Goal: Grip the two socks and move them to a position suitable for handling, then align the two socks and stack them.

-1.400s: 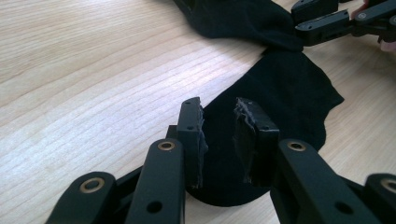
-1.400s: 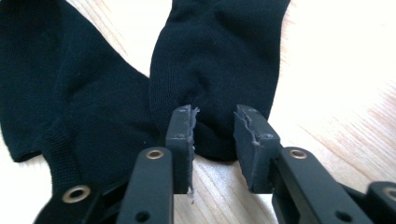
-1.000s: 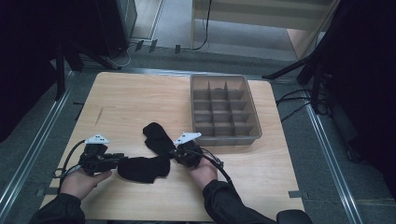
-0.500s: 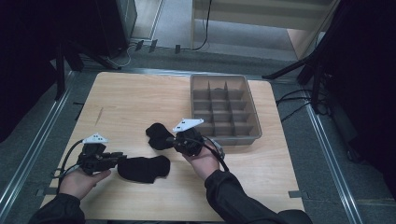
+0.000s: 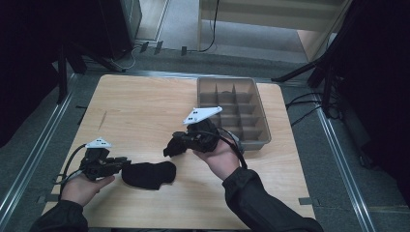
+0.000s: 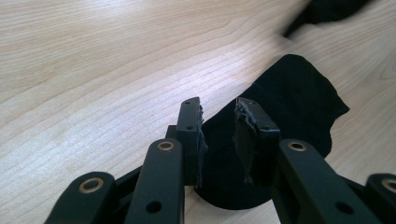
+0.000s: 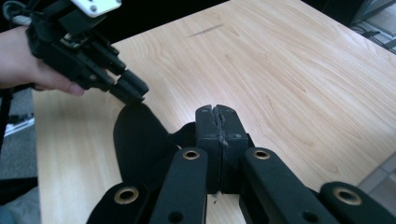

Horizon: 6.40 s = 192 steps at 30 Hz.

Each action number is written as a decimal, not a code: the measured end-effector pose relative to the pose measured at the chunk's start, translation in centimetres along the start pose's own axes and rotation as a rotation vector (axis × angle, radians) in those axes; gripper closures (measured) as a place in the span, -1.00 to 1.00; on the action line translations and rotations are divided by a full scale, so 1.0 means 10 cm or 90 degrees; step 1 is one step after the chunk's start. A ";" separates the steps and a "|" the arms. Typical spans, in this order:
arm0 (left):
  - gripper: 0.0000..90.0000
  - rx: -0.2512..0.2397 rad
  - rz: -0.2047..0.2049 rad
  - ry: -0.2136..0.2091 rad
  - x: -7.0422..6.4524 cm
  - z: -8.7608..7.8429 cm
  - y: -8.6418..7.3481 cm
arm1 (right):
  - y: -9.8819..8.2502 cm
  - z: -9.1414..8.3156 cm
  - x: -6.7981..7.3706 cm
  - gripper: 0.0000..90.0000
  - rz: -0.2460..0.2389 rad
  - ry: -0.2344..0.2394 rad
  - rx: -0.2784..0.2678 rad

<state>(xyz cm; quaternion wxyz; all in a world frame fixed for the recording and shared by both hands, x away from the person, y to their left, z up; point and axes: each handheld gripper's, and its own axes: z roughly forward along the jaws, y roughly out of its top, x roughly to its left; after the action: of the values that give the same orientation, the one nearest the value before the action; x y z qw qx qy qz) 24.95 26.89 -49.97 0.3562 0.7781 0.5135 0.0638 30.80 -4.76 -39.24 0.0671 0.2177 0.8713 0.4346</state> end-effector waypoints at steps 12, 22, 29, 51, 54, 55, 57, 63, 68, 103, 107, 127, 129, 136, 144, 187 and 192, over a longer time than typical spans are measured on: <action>0.56 -0.004 -0.002 0.000 0.01 -0.01 0.00 | -0.10 0.38 0.04 0.99 -0.003 0.024 0.053; 0.55 0.001 -0.003 0.008 0.04 -0.02 0.01 | -0.03 0.76 0.03 0.99 0.000 0.040 0.086; 0.52 0.002 -0.001 0.002 0.05 -0.05 0.01 | 0.09 1.02 0.01 0.99 -0.013 0.045 0.113; 0.42 -0.009 -0.009 0.008 0.12 -0.08 0.03 | 0.26 1.52 -0.06 0.90 0.021 0.039 0.105; 0.34 -0.010 -0.015 0.010 0.12 -0.08 0.03 | 0.26 1.51 -0.05 0.77 0.021 0.038 0.095; 0.31 -0.010 -0.015 0.011 0.12 -0.08 0.03 | 0.27 1.50 -0.05 0.70 0.024 0.035 0.093; 0.19 -0.015 -0.019 0.012 0.13 -0.08 0.03 | 0.27 1.48 -0.06 0.57 0.023 0.033 0.089; 0.03 -0.024 -0.027 0.020 0.14 -0.09 0.04 | 0.27 1.41 -0.08 0.52 0.027 0.030 0.074; 0.01 -0.032 -0.026 0.028 0.19 -0.06 0.08 | 0.23 1.32 -0.07 0.55 0.024 0.026 0.067; 0.07 0.007 0.017 0.018 0.27 0.58 0.62 | -0.67 0.95 -0.26 0.61 0.107 -0.051 0.072; 0.07 0.019 0.022 0.017 0.25 0.62 0.58 | -0.73 1.00 -0.25 0.56 0.124 -0.058 0.075; 0.15 0.035 0.082 0.044 0.21 0.73 0.47 | -0.83 1.26 -0.17 0.56 0.109 -0.109 0.093; 0.21 0.030 0.078 0.041 0.22 0.73 0.46 | -0.84 1.27 -0.16 0.60 0.100 -0.114 0.093; 0.66 0.023 0.097 0.081 0.21 0.72 0.43 | -0.88 1.27 -0.15 0.74 0.086 -0.130 0.075; 0.88 0.050 0.071 0.068 0.21 0.72 0.47 | -0.86 1.27 -0.14 0.94 0.090 -0.127 0.083; 0.90 0.005 -0.010 0.027 -0.06 0.03 0.26 | -0.57 0.82 -0.03 0.95 0.067 -0.007 0.050; 0.90 0.008 -0.010 0.032 -0.14 0.00 0.19 | -0.59 0.81 -0.01 0.95 0.058 0.004 0.057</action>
<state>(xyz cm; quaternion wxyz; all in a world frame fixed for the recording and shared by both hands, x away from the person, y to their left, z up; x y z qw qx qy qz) 25.75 25.24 -48.44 0.3386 0.7745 0.5287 0.0769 31.43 -2.00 -48.85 0.0348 0.2582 0.8793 0.3987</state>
